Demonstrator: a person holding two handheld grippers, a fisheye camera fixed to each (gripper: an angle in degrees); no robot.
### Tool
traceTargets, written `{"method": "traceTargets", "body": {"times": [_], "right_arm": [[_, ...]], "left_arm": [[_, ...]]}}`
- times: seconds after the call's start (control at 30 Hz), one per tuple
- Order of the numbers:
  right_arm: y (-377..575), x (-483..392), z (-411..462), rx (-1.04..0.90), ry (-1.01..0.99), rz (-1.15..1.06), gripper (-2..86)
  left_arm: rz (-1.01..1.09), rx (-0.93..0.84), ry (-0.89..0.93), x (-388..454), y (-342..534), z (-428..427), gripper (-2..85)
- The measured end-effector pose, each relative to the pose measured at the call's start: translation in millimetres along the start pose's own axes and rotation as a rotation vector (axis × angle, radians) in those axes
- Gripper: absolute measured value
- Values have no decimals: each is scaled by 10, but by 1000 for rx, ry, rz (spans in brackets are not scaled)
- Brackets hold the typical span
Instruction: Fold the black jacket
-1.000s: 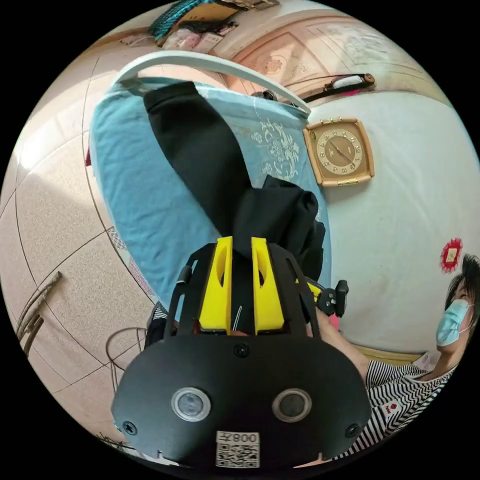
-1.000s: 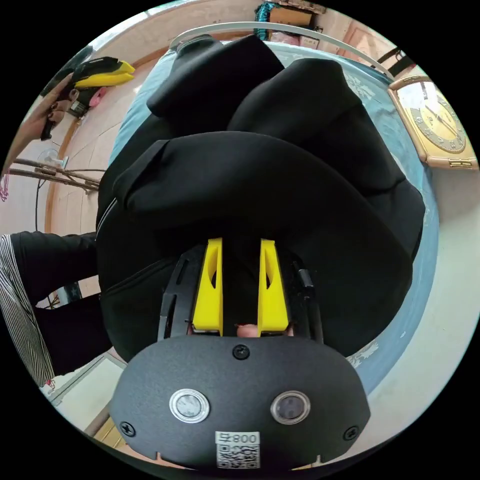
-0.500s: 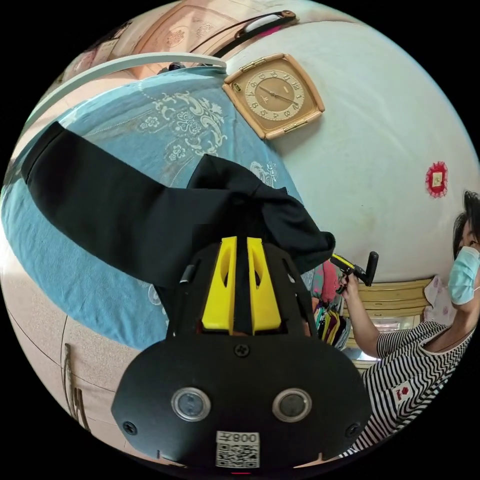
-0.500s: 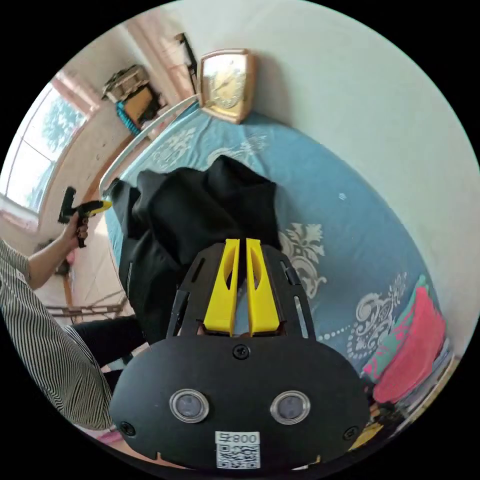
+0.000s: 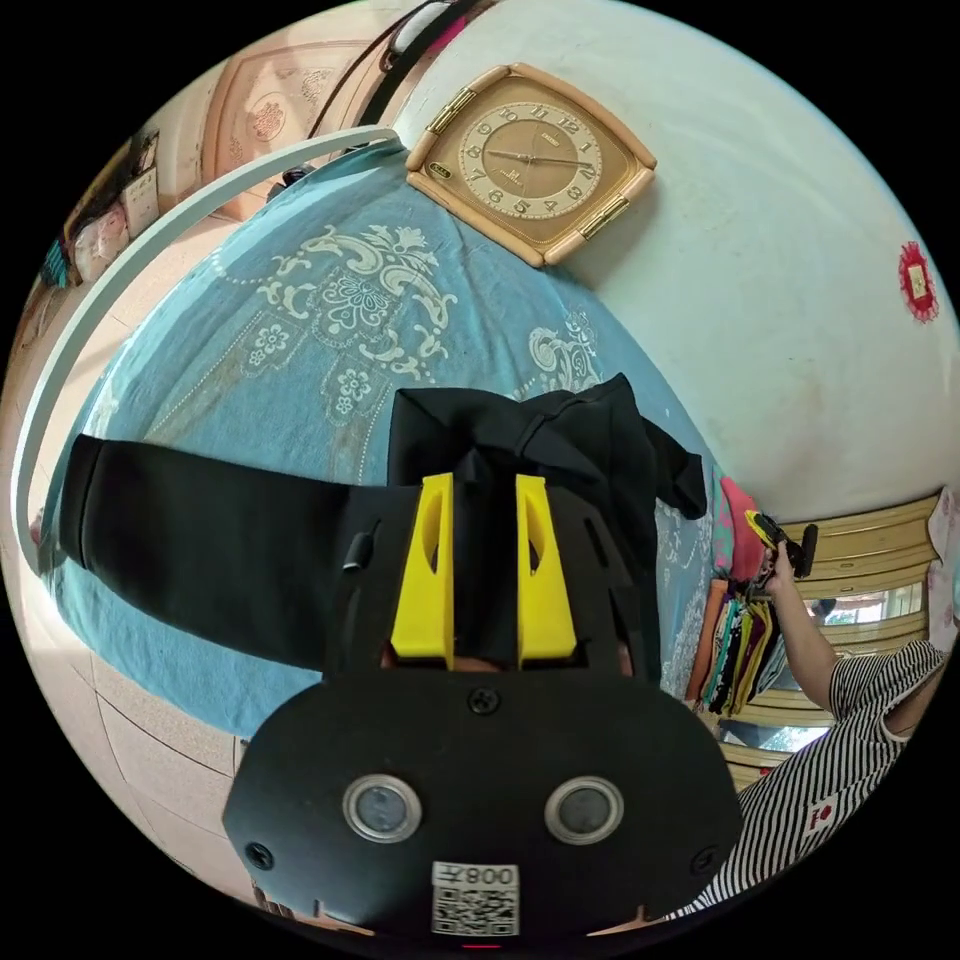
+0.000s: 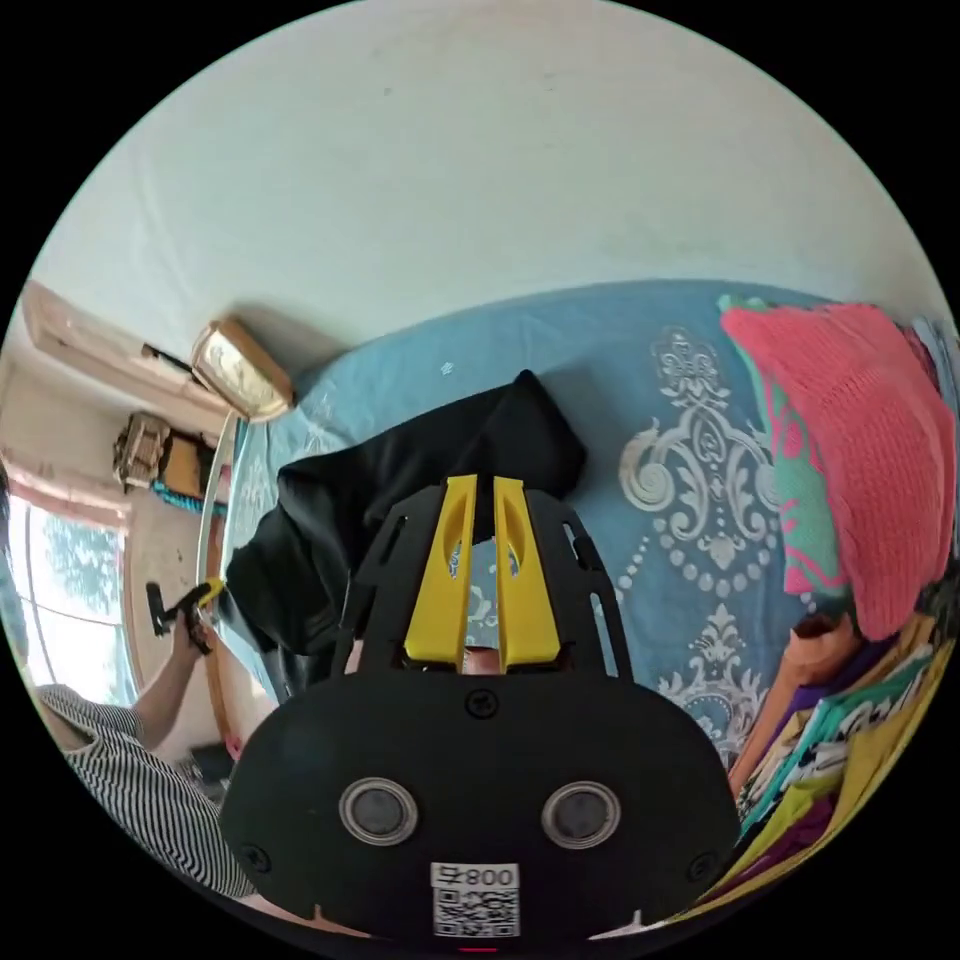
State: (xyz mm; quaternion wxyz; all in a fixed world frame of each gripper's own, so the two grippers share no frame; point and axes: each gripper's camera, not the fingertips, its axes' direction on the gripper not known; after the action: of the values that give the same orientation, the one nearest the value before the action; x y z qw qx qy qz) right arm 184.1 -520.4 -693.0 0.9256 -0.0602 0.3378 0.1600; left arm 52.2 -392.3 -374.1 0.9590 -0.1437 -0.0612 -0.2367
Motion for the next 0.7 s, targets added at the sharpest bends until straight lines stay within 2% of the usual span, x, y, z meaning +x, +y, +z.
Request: {"method": "traceTargets", "body": {"times": [0.1,0.17,0.27,0.33,0.43,0.47,0.5,0.57,0.7], "right_arm": [[-400,-802,553,-139,22,-277,78],[-699,-1474,1038,-242,173,-531,107],[-938,-2032,1614,-377,403,-791,120],[-1065,-2190,1818,-391,505,-852,118],[-1196,-2281,2079,-446,541,-891,94],[-1198,-2276,2191,-500,527,-893,81],[-1200,-2294,2173,-472,519,-901,75],[-1225,-2316,2148,-494,504,-893,29],[-1188,-2254,2012,-532,549,-900,13]], "left_arm": [[13,-38,-60,10,-244,180,110],[62,-82,-142,73,-454,368,114],[105,-165,-232,124,-669,683,110],[130,-204,-251,145,-747,862,104],[126,-257,-257,127,-805,1158,83],[110,-230,-271,135,-808,1190,69],[96,-226,-276,135,-812,1203,61],[70,-216,-216,149,-812,1221,39],[47,-119,-154,305,-766,1035,29]]}}
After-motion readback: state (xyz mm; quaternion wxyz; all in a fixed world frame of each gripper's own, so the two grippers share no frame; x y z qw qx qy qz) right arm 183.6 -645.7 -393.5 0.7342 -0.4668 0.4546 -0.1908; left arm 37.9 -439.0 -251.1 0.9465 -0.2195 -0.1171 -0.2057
